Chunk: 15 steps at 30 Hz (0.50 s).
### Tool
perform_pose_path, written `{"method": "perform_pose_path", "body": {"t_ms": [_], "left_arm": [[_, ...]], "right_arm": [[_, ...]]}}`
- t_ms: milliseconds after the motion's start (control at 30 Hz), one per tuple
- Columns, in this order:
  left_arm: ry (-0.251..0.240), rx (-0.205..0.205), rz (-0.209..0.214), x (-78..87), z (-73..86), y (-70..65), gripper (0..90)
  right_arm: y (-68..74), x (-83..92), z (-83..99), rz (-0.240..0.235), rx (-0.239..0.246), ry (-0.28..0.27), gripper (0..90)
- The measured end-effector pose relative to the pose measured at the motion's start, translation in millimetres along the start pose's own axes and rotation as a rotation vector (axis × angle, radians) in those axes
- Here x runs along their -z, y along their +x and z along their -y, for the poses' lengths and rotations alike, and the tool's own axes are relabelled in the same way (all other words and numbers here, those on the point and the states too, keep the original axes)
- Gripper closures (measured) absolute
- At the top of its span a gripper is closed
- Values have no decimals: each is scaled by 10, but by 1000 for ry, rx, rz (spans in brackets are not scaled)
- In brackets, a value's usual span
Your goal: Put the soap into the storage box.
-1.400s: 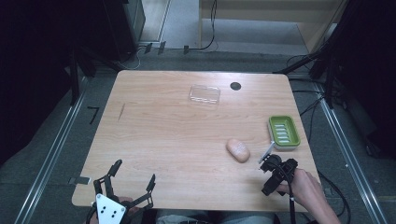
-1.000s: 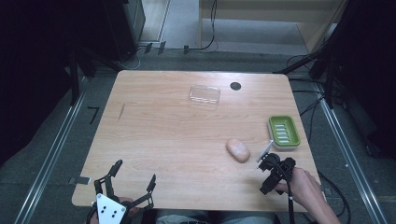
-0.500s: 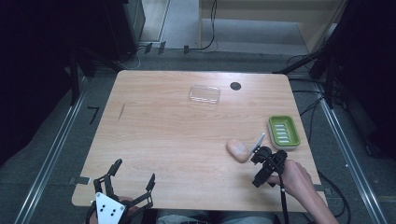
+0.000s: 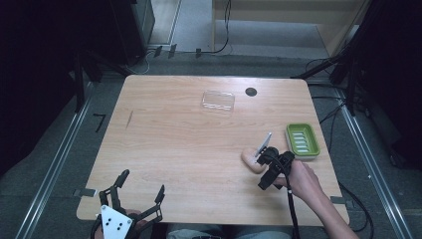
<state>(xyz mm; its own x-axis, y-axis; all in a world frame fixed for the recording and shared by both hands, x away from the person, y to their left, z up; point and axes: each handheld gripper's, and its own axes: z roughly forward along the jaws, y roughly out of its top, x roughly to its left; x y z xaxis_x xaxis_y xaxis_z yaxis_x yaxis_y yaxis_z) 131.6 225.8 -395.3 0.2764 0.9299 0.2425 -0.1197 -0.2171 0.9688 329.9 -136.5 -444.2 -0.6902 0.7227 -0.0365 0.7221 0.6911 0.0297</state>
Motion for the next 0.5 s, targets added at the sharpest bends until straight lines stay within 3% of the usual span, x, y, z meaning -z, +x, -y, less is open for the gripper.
{"method": "perform_pose_path", "body": {"t_ms": [500], "left_arm": [[2, -1, -3, 2, 0, 4, 99]], "right_arm": [[-51, 18, -294, -32, -10, -16, 1]]}}
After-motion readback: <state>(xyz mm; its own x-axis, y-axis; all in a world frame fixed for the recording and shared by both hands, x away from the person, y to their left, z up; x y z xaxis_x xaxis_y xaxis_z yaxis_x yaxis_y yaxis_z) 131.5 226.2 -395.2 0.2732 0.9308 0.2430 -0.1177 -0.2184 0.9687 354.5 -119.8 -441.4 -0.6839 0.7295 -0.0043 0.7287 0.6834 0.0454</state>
